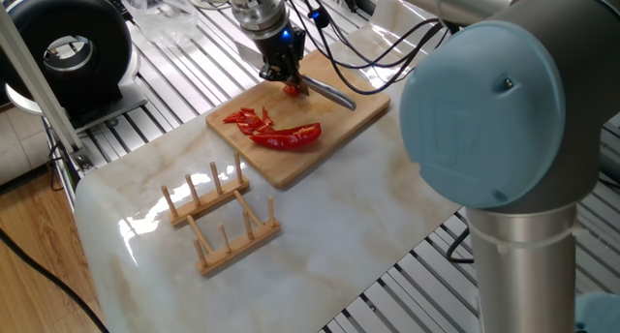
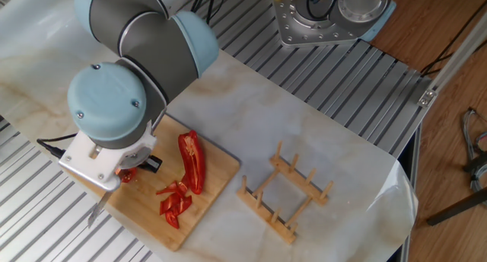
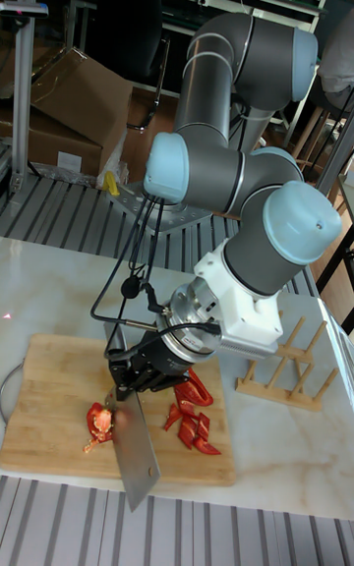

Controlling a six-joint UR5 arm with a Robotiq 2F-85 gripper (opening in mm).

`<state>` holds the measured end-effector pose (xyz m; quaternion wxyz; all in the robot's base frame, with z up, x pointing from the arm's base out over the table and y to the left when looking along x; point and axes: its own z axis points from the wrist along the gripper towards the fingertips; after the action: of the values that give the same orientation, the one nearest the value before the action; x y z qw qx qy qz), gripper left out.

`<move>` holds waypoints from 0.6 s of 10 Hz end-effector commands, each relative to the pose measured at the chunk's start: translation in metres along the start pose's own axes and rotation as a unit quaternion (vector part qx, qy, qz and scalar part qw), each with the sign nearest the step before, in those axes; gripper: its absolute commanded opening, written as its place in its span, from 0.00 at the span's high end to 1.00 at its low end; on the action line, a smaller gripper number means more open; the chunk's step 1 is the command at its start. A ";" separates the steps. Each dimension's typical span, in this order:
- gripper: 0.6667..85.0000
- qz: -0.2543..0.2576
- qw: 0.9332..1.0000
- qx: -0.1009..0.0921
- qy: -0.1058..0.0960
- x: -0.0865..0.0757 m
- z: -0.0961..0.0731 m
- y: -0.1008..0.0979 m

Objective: Chop the chili peppers

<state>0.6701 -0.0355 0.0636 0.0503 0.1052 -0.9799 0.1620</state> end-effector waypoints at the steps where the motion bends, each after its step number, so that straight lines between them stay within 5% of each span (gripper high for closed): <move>1: 0.99 0.013 1.000 0.003 -0.002 0.000 0.006 -0.003; 6: 0.99 0.015 1.000 -0.004 -0.003 -0.002 0.004 0.006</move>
<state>0.6713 -0.0372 0.0578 0.0453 0.0948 -0.9803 0.1670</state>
